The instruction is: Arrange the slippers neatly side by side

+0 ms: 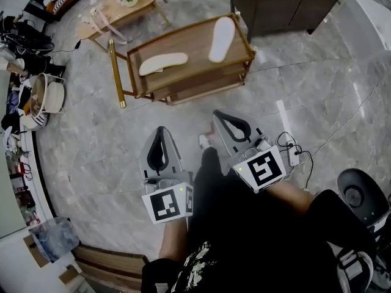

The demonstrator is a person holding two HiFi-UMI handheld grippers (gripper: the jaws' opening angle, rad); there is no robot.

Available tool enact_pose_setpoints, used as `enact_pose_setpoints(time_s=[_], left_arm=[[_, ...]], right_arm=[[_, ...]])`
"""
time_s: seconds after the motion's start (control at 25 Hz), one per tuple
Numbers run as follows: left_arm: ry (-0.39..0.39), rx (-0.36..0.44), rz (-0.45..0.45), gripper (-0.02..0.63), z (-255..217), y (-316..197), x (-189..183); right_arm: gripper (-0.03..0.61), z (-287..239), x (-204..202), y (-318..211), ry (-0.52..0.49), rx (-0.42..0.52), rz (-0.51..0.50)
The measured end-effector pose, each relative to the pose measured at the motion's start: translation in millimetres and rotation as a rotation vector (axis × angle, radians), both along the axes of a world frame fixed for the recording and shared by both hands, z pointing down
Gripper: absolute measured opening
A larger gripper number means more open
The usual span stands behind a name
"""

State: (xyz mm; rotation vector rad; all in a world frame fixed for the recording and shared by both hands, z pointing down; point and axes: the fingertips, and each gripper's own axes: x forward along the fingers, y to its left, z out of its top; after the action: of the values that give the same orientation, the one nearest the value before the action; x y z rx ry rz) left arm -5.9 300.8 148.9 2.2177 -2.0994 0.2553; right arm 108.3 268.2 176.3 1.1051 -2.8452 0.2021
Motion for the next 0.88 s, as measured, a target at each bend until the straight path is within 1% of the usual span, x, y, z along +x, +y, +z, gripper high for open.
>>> enact_pose_setpoints(time_s=[0.12,0.44,0.64,0.88], left_arm=[[0.002,-0.003,0.0,0.002,2.7,-4.0,-7.1],[-0.016,0.019,0.029,0.003,-3.8,-28.9,-19.5],[-0.048,0.029,0.049,0.002,-8.3,-41.8,-25.4],[-0.039,0.034,0.071,0.002,-4.9,-60.4,-33.1]], right_arm=[[-0.002,-1.5,-5.3,-5.1,0.012,0.007,0.004],[-0.002,-11.1,-20.8,-26.3,0.016,0.029,0.025],[-0.002,-13.8,-28.9,-39.1,0.03,0.033,0.036],[-0.002,-11.9,-38.6,-53.6,0.037,0.039,0.046]])
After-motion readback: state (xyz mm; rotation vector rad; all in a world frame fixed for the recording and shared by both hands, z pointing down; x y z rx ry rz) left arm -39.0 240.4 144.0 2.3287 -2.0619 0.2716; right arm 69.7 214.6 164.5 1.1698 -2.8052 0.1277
